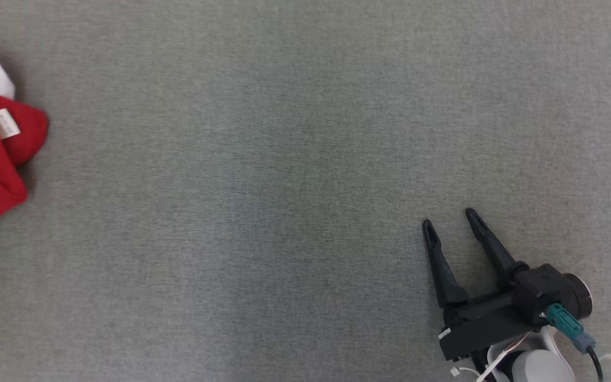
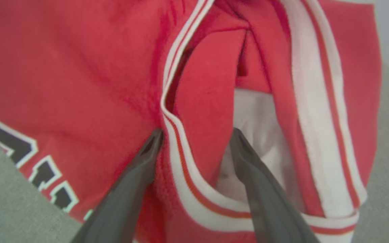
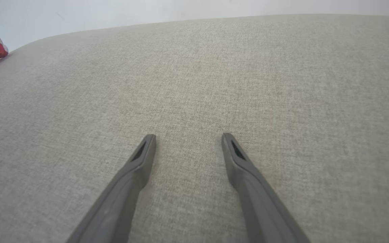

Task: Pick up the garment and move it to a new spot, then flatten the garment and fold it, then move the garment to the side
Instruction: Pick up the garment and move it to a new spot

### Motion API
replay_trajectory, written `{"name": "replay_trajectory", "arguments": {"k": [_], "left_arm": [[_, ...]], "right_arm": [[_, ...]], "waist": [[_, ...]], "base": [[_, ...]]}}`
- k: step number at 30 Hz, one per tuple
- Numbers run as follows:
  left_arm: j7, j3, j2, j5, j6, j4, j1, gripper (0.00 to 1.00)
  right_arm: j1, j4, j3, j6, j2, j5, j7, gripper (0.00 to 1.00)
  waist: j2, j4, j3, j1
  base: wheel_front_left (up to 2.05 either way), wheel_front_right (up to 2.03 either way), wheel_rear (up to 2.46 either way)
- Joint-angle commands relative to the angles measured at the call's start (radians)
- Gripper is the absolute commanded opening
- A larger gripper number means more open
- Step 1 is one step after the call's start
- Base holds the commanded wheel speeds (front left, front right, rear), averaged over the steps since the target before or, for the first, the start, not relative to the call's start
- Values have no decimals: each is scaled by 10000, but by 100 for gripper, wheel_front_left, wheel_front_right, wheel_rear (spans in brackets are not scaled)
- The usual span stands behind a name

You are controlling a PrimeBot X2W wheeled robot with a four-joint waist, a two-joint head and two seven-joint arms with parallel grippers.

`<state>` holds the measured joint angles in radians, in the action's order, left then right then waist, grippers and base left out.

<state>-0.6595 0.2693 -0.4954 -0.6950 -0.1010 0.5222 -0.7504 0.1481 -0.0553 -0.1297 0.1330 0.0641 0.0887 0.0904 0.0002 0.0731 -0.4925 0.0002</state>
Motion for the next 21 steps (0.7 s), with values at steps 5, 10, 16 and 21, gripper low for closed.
{"name": "replay_trajectory", "arguments": {"k": [5,10,16,21], "left_arm": [[-187,-146,-123,287,-343,-512,490,0],[145,-124,-294,508,-427,-1118,721,0],[600,-76,-264,309,-48,-1912,454,0],[558,-184,-298,68,248,-2463,-22,0]], "right_arm": [[-17,-445,32,-43,34,108,-10,100],[-16,-619,-57,-40,-6,174,90,100],[-79,-944,-228,-32,-91,371,346,100],[-193,-1192,-261,-32,-114,472,439,100]], "waist": [[-2,-160,19,-2],[-2,-103,448,-2],[-2,1,1341,-2],[-2,-13,1916,-2]], "base": [[0,0,0],[0,0,0],[0,0,0],[0,0,0]]}}
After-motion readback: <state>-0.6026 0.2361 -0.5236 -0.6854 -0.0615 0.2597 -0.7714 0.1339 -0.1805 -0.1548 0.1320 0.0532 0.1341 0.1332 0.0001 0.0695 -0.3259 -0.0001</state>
